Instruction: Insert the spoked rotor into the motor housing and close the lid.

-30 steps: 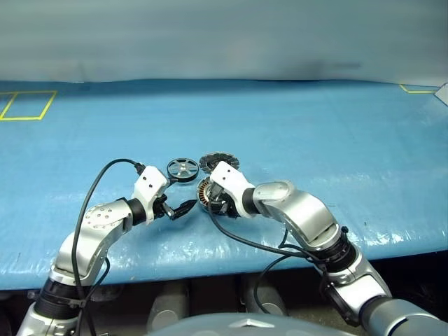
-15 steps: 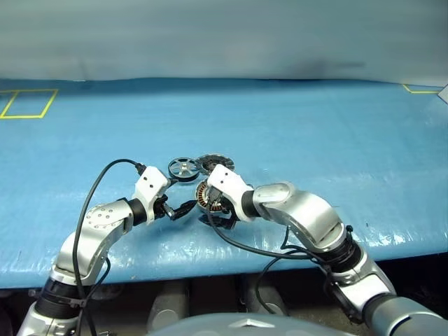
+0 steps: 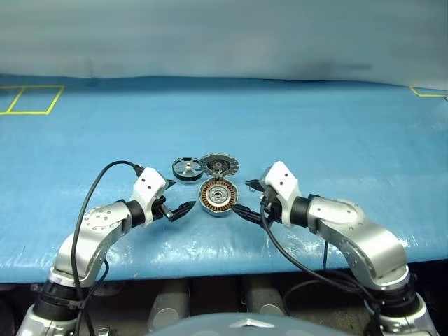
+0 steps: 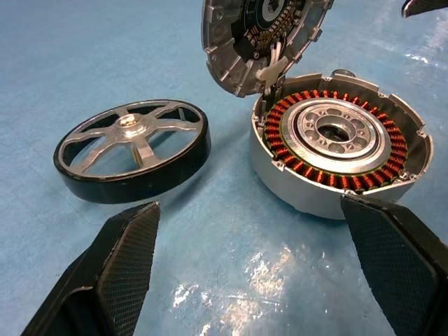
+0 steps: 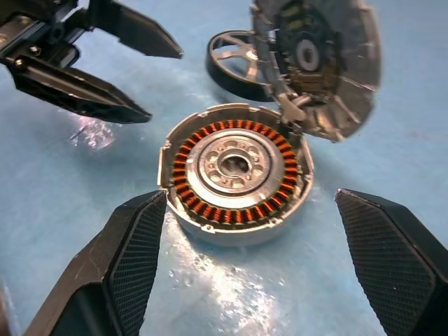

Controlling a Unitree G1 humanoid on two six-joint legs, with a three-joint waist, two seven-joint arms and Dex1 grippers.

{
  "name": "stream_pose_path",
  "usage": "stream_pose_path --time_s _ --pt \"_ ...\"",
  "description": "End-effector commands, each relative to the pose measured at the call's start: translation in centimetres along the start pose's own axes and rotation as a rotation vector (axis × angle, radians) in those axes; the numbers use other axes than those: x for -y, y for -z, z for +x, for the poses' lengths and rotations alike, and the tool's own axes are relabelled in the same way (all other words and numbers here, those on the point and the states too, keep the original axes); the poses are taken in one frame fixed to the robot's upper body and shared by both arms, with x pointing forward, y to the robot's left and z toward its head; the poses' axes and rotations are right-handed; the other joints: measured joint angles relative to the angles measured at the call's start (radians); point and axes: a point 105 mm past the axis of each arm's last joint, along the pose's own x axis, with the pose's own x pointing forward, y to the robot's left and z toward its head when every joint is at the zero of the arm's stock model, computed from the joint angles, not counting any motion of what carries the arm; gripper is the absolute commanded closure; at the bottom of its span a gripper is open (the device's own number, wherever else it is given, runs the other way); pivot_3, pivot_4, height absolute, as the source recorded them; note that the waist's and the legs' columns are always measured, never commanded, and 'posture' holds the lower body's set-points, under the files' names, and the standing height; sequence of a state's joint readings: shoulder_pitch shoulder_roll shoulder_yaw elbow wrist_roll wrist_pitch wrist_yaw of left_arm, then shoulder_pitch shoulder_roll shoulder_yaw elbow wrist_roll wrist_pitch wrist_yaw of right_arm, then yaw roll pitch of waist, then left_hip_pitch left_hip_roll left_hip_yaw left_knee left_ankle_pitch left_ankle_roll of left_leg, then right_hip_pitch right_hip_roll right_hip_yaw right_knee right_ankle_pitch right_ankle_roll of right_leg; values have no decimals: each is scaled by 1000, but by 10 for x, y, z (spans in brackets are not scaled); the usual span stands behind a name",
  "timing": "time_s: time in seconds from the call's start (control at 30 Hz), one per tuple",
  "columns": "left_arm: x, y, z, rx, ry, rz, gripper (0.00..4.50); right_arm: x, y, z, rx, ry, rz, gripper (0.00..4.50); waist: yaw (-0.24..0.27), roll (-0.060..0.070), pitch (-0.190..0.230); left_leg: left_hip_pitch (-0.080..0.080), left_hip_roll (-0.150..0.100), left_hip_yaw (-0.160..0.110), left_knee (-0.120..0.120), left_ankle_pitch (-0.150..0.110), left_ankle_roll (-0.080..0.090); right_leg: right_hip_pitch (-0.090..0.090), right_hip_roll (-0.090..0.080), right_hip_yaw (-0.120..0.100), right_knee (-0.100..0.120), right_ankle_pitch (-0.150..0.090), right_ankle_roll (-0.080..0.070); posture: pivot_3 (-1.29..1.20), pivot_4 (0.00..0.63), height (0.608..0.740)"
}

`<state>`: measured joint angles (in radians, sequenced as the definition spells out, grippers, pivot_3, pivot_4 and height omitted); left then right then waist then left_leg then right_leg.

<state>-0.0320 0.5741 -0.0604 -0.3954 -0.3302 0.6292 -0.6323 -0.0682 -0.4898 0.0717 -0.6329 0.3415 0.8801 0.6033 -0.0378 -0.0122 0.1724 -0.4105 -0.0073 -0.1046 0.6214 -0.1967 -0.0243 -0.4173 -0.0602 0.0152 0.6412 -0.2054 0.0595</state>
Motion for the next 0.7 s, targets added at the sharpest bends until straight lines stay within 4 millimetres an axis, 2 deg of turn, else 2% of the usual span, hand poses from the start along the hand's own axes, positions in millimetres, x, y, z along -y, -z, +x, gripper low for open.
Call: stream_pose_path --time_s 0.03,0.2,0.43,0.7 --pt "1 -11 -6 42 -17 25 0 23 5 -5 59 167 48 428 0 0 0 0 0 0 1 0 0 0 0 0 0 0 0 0 150 740" --pt "5 -11 -6 50 -14 16 0 29 34 14 40 294 113 428 1 0 0 0 0 0 2 0 0 0 0 0 1 0 0 0 150 740" --pt "5 -11 -5 51 -14 16 0 29 38 37 93 361 180 428 2 0 0 -1 0 0 0 0 0 -1 0 0 0 0 0 0 150 740" --pt "5 -11 -3 51 -14 18 0 32 50 43 53 392 151 428 1 0 0 0 0 0 0 0 0 0 0 0 0 0 0 0 150 740"
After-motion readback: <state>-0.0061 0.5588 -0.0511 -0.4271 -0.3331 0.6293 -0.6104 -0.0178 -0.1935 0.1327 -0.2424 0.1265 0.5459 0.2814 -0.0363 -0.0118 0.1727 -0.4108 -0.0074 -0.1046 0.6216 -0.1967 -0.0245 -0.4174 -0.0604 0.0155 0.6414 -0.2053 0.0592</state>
